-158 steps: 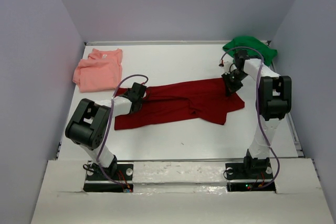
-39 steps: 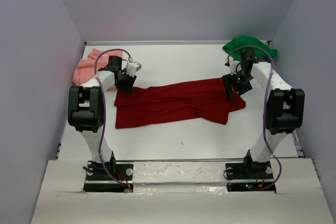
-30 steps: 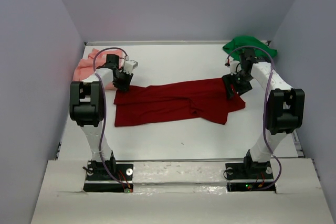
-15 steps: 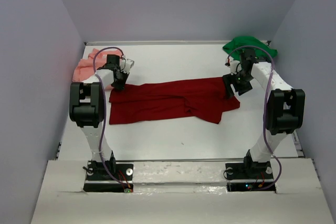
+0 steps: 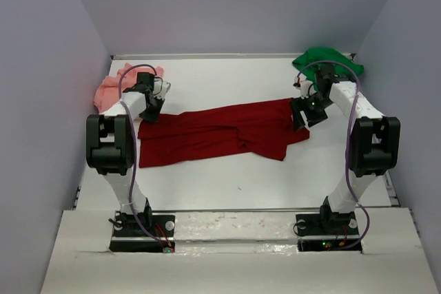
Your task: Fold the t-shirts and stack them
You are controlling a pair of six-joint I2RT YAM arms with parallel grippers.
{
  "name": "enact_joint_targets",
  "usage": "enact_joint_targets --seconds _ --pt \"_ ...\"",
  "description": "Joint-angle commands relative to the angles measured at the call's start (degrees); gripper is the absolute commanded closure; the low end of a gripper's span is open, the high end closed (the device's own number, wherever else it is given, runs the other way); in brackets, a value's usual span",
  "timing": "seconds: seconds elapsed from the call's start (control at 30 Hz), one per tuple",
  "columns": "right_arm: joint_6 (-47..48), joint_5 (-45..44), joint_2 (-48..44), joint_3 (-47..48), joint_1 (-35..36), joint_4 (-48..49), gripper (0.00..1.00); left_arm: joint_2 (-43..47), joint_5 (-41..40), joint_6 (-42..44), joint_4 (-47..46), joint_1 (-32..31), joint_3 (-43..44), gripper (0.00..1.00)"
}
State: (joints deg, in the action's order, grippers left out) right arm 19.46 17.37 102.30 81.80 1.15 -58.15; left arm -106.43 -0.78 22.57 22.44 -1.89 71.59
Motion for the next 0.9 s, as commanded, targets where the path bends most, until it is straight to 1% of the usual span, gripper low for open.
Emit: enact_joint_targets --seconds 0.0,0.07,0.13,0.23,0.37,0.53,0.6,0.67,0.7,0.8,0.87 --pt "1.9 5.7 0.1 1.6 0.8 -1.0 0.23 10.4 4.2 -0.6 5.2 0.0 3.1 0.68" --pt "2.5 7.6 0.6 2.7 1.7 -0.9 0.23 14.2 7.1 -0.6 6.9 0.0 6.3 0.63" --pt "3.7 10.0 2.9 4.6 4.1 -1.7 0.23 17.0 8.7 -0.6 7.9 0.0 9.3 0.61" --pt "4.9 10.8 5.9 5.8 6.6 -2.4 0.23 18.9 8.3 -0.7 8.5 0.0 11.3 0.59" --pt "5.7 9.4 11.5 7.1 10.7 -0.7 0.23 19.9 4.8 -1.2 8.9 0.0 9.8 0.59" --pt "5.9 10.2 16.3 10.5 11.9 -1.0 0.21 23.5 3.6 -2.6 9.0 0.0 4.7 0.59" --pt "5.8 10.4 17.1 11.1 11.9 -1.1 0.15 24.5 2.8 -2.9 8.9 0.0 3.5 0.59" --pt "5.8 10.3 18.1 11.5 11.9 -1.2 0.07 25.9 2.1 -3.4 8.9 0.0 2.2 0.59" --pt "6.2 9.7 18.4 11.5 11.9 -1.0 0.01 26.3 2.1 -3.3 9.0 0.0 1.8 0.59" --pt "6.1 6.5 19.2 10.7 11.9 1.8 0.00 27.9 1.4 -3.8 9.1 0.0 0.8 0.59" --pt "5.6 2.8 21.2 12.3 11.9 2.5 0.00 29.1 1.4 -4.4 9.2 0.0 0.2 0.59"
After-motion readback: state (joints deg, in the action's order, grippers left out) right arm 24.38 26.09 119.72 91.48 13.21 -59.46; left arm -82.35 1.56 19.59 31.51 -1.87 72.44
